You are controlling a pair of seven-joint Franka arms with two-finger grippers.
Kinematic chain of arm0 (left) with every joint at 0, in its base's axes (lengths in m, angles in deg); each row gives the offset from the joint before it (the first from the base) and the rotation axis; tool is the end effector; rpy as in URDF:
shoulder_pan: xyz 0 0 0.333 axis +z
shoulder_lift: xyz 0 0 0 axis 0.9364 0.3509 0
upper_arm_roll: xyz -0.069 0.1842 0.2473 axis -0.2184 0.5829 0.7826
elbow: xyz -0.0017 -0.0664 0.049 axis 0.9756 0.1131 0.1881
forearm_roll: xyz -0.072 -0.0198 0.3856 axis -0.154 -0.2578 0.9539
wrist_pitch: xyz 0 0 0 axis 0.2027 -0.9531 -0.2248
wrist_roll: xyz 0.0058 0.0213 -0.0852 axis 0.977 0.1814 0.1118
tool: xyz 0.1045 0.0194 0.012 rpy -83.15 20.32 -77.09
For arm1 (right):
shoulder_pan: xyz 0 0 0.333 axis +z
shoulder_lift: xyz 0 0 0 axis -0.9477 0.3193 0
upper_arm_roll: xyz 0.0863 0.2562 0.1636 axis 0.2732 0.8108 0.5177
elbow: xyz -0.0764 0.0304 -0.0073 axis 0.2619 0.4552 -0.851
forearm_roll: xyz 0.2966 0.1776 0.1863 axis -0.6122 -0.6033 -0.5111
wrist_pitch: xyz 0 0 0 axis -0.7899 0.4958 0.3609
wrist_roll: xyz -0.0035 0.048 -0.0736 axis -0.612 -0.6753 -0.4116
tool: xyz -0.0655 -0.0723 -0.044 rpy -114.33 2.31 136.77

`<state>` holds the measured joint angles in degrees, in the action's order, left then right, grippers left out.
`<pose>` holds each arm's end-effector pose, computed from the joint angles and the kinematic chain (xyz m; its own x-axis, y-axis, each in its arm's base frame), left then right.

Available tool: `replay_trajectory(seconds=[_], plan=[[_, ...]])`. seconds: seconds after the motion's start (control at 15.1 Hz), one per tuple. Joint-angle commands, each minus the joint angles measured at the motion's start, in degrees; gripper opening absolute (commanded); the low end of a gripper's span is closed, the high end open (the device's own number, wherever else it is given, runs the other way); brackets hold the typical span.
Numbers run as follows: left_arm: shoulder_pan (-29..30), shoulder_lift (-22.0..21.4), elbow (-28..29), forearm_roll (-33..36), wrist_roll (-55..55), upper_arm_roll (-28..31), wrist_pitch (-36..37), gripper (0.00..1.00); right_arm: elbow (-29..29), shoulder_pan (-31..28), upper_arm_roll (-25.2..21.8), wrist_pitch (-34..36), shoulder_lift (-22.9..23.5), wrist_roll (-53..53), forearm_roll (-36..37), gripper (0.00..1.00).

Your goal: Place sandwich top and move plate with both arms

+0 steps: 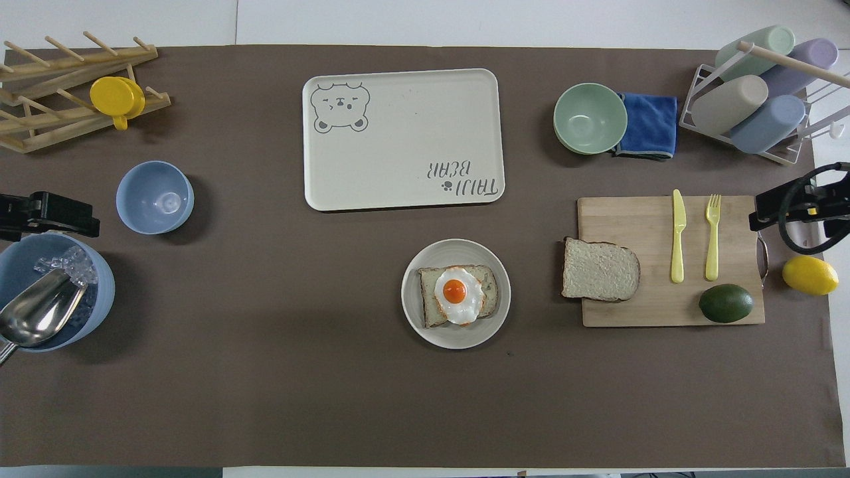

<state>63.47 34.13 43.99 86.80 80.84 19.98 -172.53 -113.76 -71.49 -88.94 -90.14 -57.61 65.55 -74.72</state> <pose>0.5246 -0.0328 0.6217 0.9982 -0.0322 -0.0502 -0.0317 -0.9994 0.0097 0.5443 -0.0436 0.5966 0.9820 -0.1070 -0.1559 -0.1115 -0.9936 -0.0201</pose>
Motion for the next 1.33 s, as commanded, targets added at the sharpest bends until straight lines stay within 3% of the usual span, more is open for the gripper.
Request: replay_trajectory(seconds=[0.0,0.53,0.66,0.93,1.26], plan=[[-0.43,-0.99,0.50,0.55,0.03,0.42,0.54,1.00,0.21,-0.24,0.28,-0.31,-0.16,-1.51,0.77,1.00],[-0.43,-0.99,0.50,0.55,0.03,0.42,0.62,1.00,-1.28,-0.77,0.10,0.83,-1.12,-1.68,0.16,1.00],[-0.43,-0.99,0.50,0.55,0.03,0.42,0.54,1.00,-2.33,0.81,0.54,-2.22,-1.48,-3.95,0.68,1.00],[-0.43,-0.99,0.50,0.55,0.03,0.42,0.54,1.00,-8.91,12.39,0.98,-9.61,-0.43,1.98,7.97,1.00],[-0.43,-0.99,0.50,0.55,0.03,0.42,0.54,1.00,-19.54,22.25,1.07,-20.32,2.65,15.87,17.36,1.00]])
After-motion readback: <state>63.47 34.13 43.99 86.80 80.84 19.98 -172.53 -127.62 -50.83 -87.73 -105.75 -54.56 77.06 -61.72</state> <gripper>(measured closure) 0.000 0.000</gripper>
